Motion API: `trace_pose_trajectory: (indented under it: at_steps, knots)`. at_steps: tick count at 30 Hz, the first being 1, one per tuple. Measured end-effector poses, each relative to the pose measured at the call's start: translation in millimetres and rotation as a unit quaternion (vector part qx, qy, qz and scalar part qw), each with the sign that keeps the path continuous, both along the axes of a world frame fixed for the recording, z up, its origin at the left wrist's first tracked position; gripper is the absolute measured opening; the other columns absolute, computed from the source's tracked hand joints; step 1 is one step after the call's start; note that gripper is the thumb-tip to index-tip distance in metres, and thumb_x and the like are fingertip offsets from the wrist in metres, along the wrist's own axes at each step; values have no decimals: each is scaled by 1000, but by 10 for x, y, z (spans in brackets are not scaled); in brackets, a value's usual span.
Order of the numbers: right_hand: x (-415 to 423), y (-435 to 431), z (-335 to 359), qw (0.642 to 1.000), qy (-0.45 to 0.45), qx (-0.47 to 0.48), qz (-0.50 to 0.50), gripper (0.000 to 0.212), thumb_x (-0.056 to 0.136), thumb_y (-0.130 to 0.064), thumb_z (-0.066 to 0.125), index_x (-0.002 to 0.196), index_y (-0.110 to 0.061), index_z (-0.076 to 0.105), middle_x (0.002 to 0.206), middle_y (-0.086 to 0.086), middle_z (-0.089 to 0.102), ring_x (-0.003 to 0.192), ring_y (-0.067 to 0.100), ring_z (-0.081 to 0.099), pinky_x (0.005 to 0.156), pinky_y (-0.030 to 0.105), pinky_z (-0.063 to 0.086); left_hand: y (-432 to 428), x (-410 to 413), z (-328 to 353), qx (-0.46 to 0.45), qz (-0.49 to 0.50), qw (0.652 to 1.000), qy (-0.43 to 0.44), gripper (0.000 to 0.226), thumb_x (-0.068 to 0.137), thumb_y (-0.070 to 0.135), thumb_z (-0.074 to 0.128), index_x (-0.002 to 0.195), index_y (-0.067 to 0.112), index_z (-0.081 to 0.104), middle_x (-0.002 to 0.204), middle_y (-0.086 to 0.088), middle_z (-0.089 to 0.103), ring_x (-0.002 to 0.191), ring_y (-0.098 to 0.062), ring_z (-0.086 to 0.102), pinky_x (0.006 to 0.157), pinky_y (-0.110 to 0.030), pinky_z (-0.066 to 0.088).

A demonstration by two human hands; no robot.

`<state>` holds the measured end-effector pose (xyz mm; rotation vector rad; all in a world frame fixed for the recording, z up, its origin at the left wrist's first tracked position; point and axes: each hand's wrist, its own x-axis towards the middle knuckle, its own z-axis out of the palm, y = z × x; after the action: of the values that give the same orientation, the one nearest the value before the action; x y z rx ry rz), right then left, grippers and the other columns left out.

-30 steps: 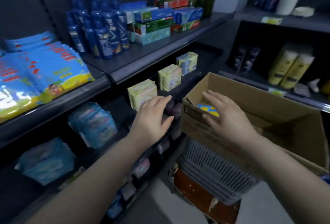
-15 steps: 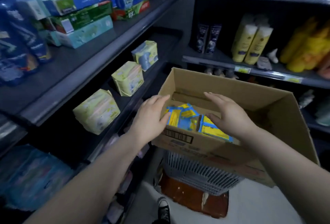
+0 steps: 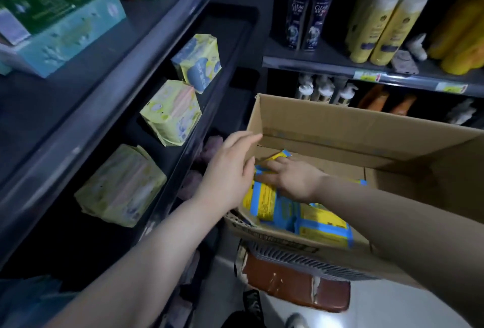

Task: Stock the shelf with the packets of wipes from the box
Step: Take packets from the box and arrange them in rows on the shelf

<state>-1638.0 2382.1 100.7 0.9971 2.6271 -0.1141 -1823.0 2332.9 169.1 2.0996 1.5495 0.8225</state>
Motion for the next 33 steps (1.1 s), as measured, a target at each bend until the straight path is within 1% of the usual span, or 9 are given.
trace_pose_trajectory:
  at_steps: [5, 11, 14, 18, 22, 25, 26, 30, 33]
  knots:
    - [113, 76, -80, 991, 107, 71, 29, 32, 83, -29, 45, 104, -25, 69, 94, 7, 64, 76, 30, 62, 62, 35, 52, -4, -5, -2, -6, -8, 1000, -18, 43, 89, 0, 50, 130, 12, 54, 132, 1, 49, 115, 5, 39, 99, 1, 20]
    - [511, 102, 386, 969, 227, 67, -70, 27, 86, -33, 46, 100, -20, 65, 88, -3, 64, 85, 22, 49, 74, 34, 40, 53, 27, 156, -24, -23, 999, 41, 62, 89, 56, 33, 133, 17, 52, 132, -3, 56, 133, -21, 39, 114, -38, 22]
    - [750, 34, 677, 929, 321, -19, -183, 25, 91, -30, 49, 109, -20, 63, 87, 2, 61, 88, 18, 46, 83, 35, 39, 120, 179, 314, -59, -56, 996, 35, 85, 75, 78, 39, 141, 24, 41, 130, 6, 57, 128, -10, 44, 115, -33, 11]
    - [852, -85, 870, 880, 402, -100, -234, 17, 93, -19, 56, 106, -23, 66, 92, 3, 63, 89, 13, 55, 81, 24, 42, 231, 376, 377, -104, -27, 994, -9, 90, 72, 40, 77, 146, 34, 26, 127, 12, 53, 108, -4, 54, 97, -23, 37]
    - [846, -124, 912, 802, 507, -180, -261, 18, 94, -13, 54, 102, -26, 64, 93, -13, 68, 84, -4, 60, 77, 13, 46, 313, 389, 316, -173, -31, 978, -111, 29, 81, 20, 73, 103, 28, 56, 101, 7, 68, 94, -12, 66, 82, -40, 55]
    - [849, -64, 696, 733, 558, -183, -343, 36, 93, -21, 55, 127, -30, 49, 111, -7, 65, 101, 4, 60, 86, 15, 44, 352, 318, 270, -68, 40, 992, -97, 15, 84, 22, 69, 92, 26, 57, 88, 7, 68, 83, -9, 65, 76, -40, 54]
    - [838, -40, 596, 745, 534, -166, -363, 44, 92, -23, 57, 134, -28, 45, 116, -5, 62, 103, 8, 58, 86, 16, 42, 367, 278, 248, -48, 64, 991, -111, 15, 84, 23, 68, 94, 23, 57, 88, 7, 68, 83, -10, 65, 76, -41, 54]
    - [692, 31, 176, 921, 281, -111, -244, 53, 86, -26, 66, 135, -15, 48, 131, 6, 56, 120, 24, 50, 94, 24, 35, 376, 194, 137, -44, 97, 985, -138, 17, 84, 29, 63, 97, 22, 56, 90, 7, 68, 83, -10, 65, 74, -45, 53]
    - [473, 9, -55, 967, 156, -139, -144, 72, 78, -44, 70, 140, -20, 41, 138, 5, 49, 126, 26, 43, 101, 30, 34, 367, 224, 107, -32, 116, 983, -137, 14, 87, 25, 63, 98, 20, 55, 90, 8, 67, 82, -7, 64, 74, -41, 53]
